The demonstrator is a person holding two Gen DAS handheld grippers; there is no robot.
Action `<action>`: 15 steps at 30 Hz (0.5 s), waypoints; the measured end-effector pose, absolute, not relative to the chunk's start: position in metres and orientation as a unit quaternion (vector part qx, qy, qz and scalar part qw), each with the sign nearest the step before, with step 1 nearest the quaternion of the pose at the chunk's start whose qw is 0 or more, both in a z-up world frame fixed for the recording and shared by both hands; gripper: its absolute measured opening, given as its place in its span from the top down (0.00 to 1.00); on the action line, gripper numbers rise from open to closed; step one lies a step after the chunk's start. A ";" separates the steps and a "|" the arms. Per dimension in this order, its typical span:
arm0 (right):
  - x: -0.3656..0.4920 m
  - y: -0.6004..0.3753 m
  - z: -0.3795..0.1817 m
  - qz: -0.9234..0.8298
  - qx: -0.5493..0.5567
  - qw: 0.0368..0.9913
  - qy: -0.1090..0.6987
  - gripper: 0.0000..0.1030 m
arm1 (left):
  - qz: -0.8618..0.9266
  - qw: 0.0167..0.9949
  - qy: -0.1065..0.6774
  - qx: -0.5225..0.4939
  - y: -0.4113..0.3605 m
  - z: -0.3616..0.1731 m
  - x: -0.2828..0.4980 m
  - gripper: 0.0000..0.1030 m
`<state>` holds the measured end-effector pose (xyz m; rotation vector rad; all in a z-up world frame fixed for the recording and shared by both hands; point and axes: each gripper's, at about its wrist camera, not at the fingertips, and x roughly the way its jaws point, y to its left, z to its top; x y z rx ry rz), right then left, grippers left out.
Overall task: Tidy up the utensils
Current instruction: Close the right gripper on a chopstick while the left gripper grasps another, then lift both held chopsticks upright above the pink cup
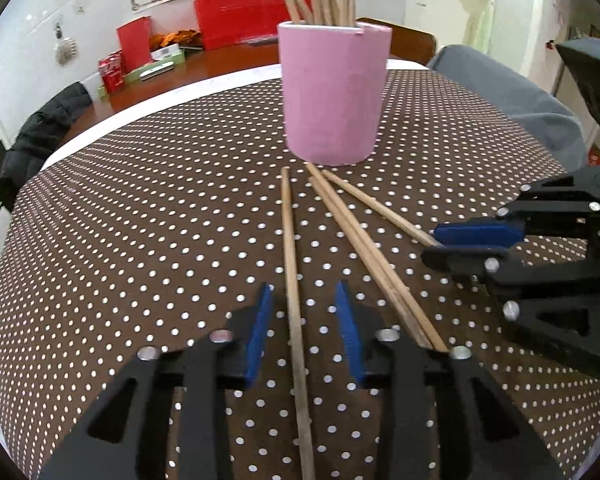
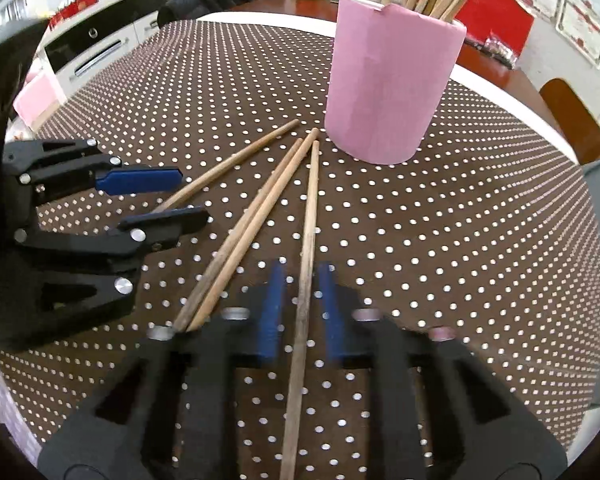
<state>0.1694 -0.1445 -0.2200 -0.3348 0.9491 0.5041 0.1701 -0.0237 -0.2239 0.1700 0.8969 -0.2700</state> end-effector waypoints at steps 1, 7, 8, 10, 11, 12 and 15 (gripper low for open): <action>0.169 -0.145 -0.220 0.242 -0.157 0.845 0.450 0.94 | -0.126 0.889 0.433 0.083 -0.023 -0.223 0.172 0.94; 0.174 -0.166 -0.210 0.285 -0.082 0.848 0.439 0.94 | -0.121 0.895 0.427 0.045 -0.007 -0.220 0.175 0.95; 0.174 -0.169 -0.206 0.291 -0.073 0.849 0.435 0.94 | -0.118 0.899 0.421 0.035 -0.003 -0.216 0.174 0.95; 0.173 -0.175 -0.200 0.304 -0.053 0.851 0.424 0.94 | -0.114 0.905 0.409 0.014 0.004 -0.210 0.173 0.95; 0.172 -0.178 -0.197 0.308 -0.046 0.853 0.419 0.94 | -0.110 0.908 0.405 0.008 0.006 -0.208 0.173 0.95; 0.172 -0.180 -0.195 0.309 -0.044 0.854 0.415 0.94 | -0.106 0.912 0.397 0.000 0.009 -0.206 0.172 0.95; 0.171 -0.186 -0.187 0.317 -0.019 0.861 0.396 0.94 | -0.098 0.923 0.373 -0.022 0.019 -0.196 0.170 0.95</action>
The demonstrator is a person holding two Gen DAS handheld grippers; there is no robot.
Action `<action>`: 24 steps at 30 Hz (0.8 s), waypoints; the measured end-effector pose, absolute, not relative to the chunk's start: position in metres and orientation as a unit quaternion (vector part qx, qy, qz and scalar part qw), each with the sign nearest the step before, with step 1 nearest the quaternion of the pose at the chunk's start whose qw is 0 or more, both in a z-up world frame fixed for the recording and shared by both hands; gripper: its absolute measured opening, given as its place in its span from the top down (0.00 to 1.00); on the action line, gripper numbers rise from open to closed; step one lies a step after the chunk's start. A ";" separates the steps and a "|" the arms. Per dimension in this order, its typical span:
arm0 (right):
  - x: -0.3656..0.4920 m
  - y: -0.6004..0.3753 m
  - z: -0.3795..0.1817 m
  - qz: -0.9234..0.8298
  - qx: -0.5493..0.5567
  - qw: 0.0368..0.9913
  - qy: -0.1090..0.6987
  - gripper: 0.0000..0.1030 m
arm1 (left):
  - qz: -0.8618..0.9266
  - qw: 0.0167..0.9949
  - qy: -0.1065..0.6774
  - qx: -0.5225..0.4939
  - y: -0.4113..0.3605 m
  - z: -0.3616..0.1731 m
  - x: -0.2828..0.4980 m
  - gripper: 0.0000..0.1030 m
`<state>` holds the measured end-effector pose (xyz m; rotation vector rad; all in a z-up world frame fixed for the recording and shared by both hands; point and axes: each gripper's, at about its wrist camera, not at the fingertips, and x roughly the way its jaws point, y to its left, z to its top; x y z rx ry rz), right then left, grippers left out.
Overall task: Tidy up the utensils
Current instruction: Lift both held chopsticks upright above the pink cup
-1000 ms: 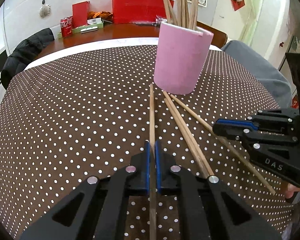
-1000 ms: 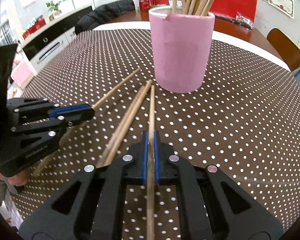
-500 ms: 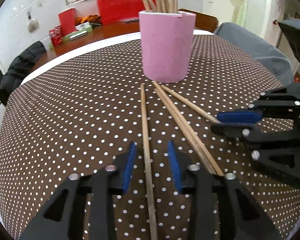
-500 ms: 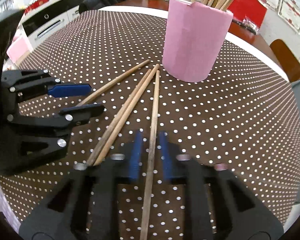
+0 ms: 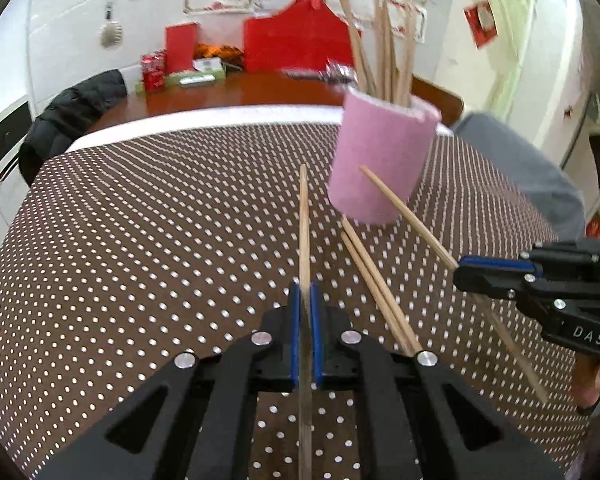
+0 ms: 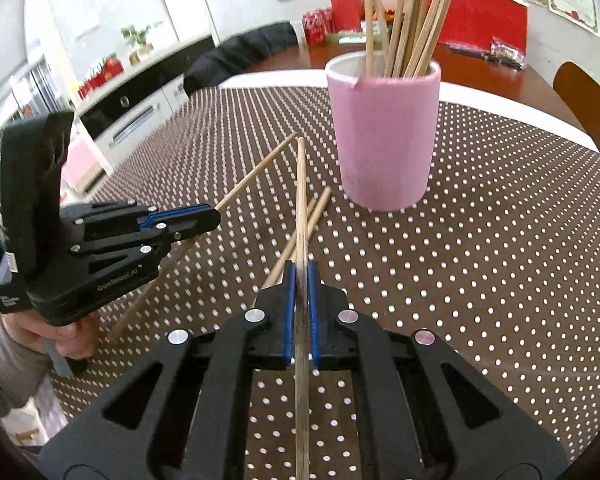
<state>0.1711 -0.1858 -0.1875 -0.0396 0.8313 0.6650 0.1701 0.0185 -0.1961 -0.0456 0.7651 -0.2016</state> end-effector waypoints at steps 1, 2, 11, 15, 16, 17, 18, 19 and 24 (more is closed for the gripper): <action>0.171 -0.191 -0.186 0.320 -0.012 0.864 0.389 0.94 | -0.097 0.925 0.365 -0.028 0.020 -0.193 0.169 0.95; 0.171 -0.192 -0.183 0.323 -0.004 0.867 0.380 0.94 | -0.095 0.931 0.352 -0.033 0.022 -0.188 0.166 0.95; 0.167 -0.213 -0.148 0.333 0.067 0.897 0.283 0.94 | -0.091 0.955 0.274 -0.062 0.030 -0.154 0.149 0.95; 0.167 -0.222 -0.131 0.334 0.089 0.905 0.247 0.94 | -0.093 0.957 0.264 -0.075 0.033 -0.135 0.154 0.95; 0.169 -0.224 -0.128 0.334 0.093 0.906 0.242 0.94 | -0.096 0.958 0.260 -0.076 0.033 -0.128 0.155 0.95; 0.171 -0.225 -0.124 0.333 0.098 0.907 0.238 0.94 | -0.101 0.960 0.250 -0.075 0.032 -0.119 0.155 0.95; 0.172 -0.225 -0.119 0.331 0.102 0.909 0.232 0.94 | -0.105 0.962 0.241 -0.073 0.030 -0.110 0.158 0.95; 0.173 -0.225 -0.114 0.331 0.104 0.910 0.227 0.94 | -0.111 0.964 0.229 -0.071 0.027 -0.101 0.162 0.95; 0.192 -0.232 -0.082 0.321 0.127 0.921 0.181 0.94 | -0.141 0.971 0.175 -0.084 0.013 -0.066 0.179 0.95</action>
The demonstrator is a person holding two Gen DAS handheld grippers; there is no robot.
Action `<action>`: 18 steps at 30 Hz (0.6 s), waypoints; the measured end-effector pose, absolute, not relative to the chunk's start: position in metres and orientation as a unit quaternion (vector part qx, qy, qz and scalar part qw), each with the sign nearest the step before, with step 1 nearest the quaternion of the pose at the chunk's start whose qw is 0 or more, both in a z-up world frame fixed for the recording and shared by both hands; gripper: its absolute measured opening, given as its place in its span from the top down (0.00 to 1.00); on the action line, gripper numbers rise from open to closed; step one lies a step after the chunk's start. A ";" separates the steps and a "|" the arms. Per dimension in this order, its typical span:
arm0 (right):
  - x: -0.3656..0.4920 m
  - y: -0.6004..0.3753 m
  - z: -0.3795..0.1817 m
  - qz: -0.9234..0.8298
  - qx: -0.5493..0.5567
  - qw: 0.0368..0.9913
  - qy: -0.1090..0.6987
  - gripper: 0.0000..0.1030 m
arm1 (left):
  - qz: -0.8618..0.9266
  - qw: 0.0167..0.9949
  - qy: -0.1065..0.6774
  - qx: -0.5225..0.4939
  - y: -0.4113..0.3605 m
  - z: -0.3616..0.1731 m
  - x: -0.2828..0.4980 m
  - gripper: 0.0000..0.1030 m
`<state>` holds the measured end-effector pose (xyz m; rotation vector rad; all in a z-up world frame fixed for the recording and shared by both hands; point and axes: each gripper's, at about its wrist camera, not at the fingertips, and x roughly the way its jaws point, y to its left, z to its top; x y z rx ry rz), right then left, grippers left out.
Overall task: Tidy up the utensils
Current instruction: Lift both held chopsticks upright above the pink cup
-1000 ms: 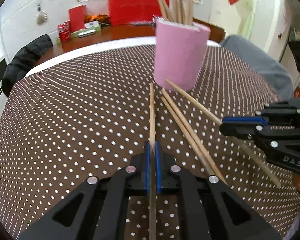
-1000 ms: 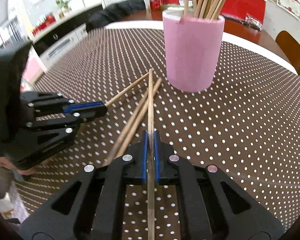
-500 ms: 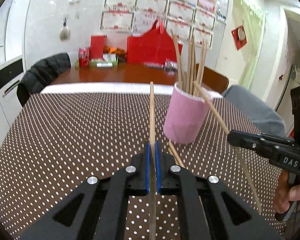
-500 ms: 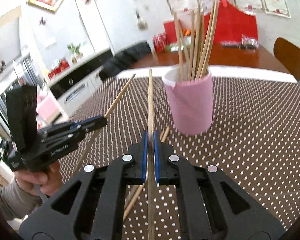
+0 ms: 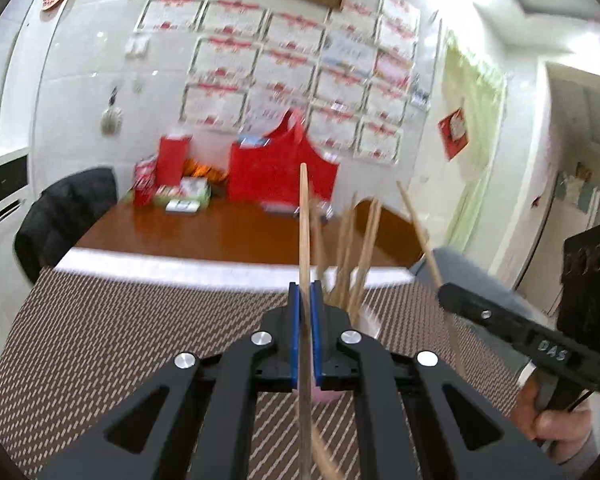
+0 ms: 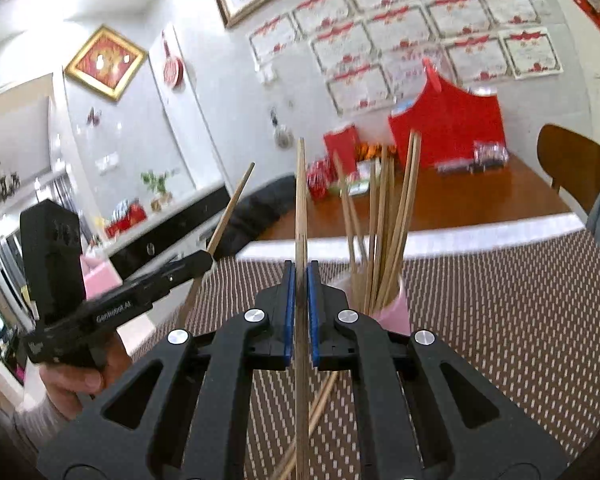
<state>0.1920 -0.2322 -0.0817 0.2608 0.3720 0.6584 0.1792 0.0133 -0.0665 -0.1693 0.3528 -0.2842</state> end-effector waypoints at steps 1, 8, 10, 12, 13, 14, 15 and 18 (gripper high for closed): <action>0.196 -0.234 -0.077 0.319 0.130 0.923 0.174 0.94 | -0.145 0.972 0.164 -0.086 0.011 -0.062 0.181 0.95; 0.230 -0.246 -0.039 0.304 0.168 0.932 0.100 0.94 | -0.198 0.965 0.094 -0.147 -0.010 -0.037 0.216 0.95; 0.243 -0.245 -0.037 0.295 0.178 0.935 0.084 0.94 | -0.203 0.963 0.077 -0.158 -0.016 -0.036 0.229 0.95; 0.254 -0.243 -0.038 0.283 0.180 0.939 0.073 0.94 | -0.203 0.962 0.065 -0.169 -0.020 -0.037 0.246 0.95; 0.264 -0.242 -0.041 0.272 0.183 0.942 0.066 0.94 | -0.199 0.963 0.062 -0.173 -0.020 -0.038 0.251 0.95; 0.271 -0.242 -0.044 0.266 0.186 0.944 0.061 0.94 | -0.198 0.962 0.058 -0.181 -0.020 -0.042 0.259 0.95; 0.279 -0.242 -0.047 0.260 0.189 0.945 0.058 0.94 | -0.198 0.961 0.055 -0.187 -0.020 -0.045 0.265 0.95; 0.296 -0.244 -0.057 0.251 0.198 0.946 0.051 0.94 | -0.190 0.961 0.044 -0.194 -0.020 -0.054 0.280 0.95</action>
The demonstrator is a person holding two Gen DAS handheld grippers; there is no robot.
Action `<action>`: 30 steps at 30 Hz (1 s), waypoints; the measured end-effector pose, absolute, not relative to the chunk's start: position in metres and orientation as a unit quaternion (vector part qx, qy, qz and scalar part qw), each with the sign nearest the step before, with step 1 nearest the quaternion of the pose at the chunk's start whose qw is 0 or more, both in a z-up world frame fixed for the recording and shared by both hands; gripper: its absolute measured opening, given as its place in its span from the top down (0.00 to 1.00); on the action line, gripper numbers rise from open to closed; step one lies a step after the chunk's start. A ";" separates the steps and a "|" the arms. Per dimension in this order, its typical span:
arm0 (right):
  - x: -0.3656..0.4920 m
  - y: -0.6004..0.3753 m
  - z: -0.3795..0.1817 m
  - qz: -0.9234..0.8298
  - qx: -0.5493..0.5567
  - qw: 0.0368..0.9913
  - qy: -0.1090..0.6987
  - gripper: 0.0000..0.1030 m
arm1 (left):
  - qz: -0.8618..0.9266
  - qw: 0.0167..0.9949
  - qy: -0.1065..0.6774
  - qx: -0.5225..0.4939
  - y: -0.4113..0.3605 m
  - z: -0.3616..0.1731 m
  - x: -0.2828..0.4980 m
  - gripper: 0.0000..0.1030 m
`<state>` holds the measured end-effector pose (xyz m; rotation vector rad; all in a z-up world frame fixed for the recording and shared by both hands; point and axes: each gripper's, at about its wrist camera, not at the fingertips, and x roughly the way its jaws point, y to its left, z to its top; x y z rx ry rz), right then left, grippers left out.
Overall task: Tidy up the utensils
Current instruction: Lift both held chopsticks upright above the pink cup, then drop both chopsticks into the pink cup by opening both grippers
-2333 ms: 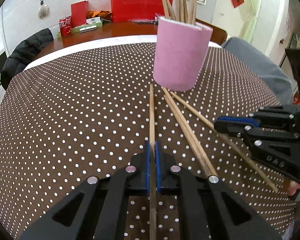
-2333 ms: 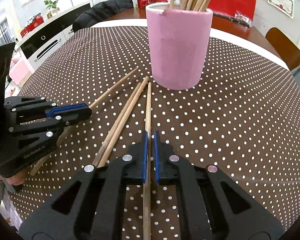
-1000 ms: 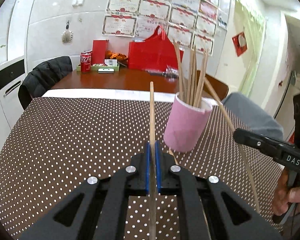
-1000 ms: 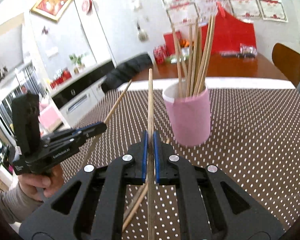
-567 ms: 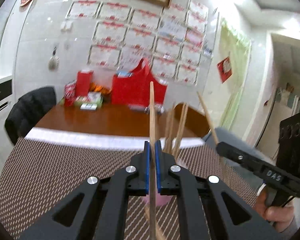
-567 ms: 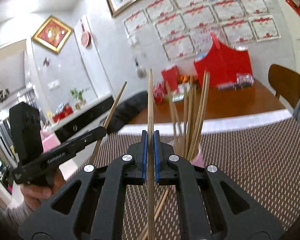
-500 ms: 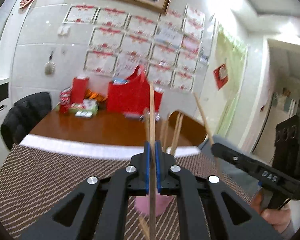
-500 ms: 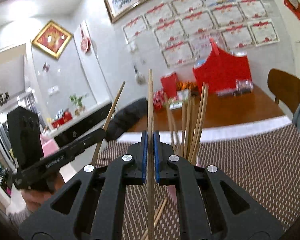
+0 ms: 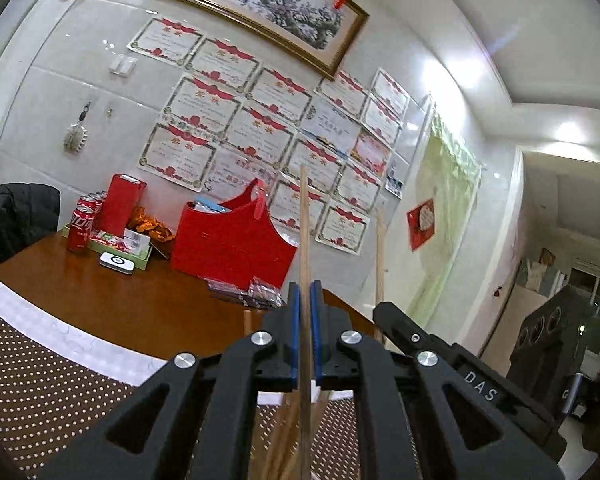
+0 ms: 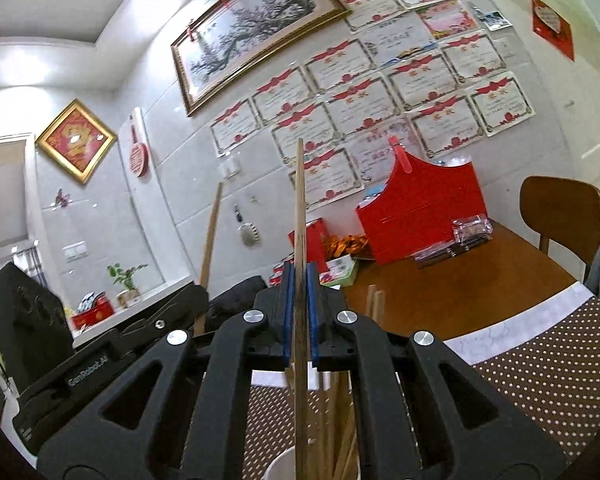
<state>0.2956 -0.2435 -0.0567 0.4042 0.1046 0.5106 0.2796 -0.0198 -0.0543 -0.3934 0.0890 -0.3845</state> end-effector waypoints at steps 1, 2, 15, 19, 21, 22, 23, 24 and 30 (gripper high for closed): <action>0.301 -0.245 -0.061 0.249 0.205 0.945 0.049 0.94 | -0.189 0.961 0.042 -0.195 -0.020 -0.056 0.284 0.95; 0.306 -0.246 -0.064 0.247 0.211 0.945 0.047 0.94 | -0.185 0.963 0.040 -0.193 -0.021 -0.058 0.289 0.95; 0.310 -0.225 -0.081 0.241 0.178 0.953 0.038 0.94 | -0.154 0.975 0.056 -0.149 -0.034 -0.086 0.314 0.95; 0.311 -0.223 -0.084 0.245 0.174 0.952 0.050 0.93 | -0.153 0.977 0.062 -0.133 -0.037 -0.091 0.312 0.95; 0.311 -0.223 -0.085 0.249 0.175 0.951 0.059 0.93 | -0.155 0.978 0.062 -0.127 -0.037 -0.090 0.310 0.95; 0.312 -0.224 -0.085 0.251 0.175 0.950 0.064 0.93 | -0.157 0.978 0.062 -0.125 -0.036 -0.089 0.309 0.95; 0.312 -0.224 -0.085 0.251 0.176 0.949 0.069 0.92 | -0.158 0.978 0.061 -0.125 -0.036 -0.088 0.307 0.95; 0.313 -0.224 -0.085 0.251 0.177 0.949 0.072 0.90 | -0.160 0.978 0.061 -0.123 -0.036 -0.087 0.306 0.95; 0.298 -0.238 -0.070 0.236 0.192 0.952 0.039 0.20 | -0.162 0.979 0.056 -0.111 -0.032 -0.078 0.296 0.68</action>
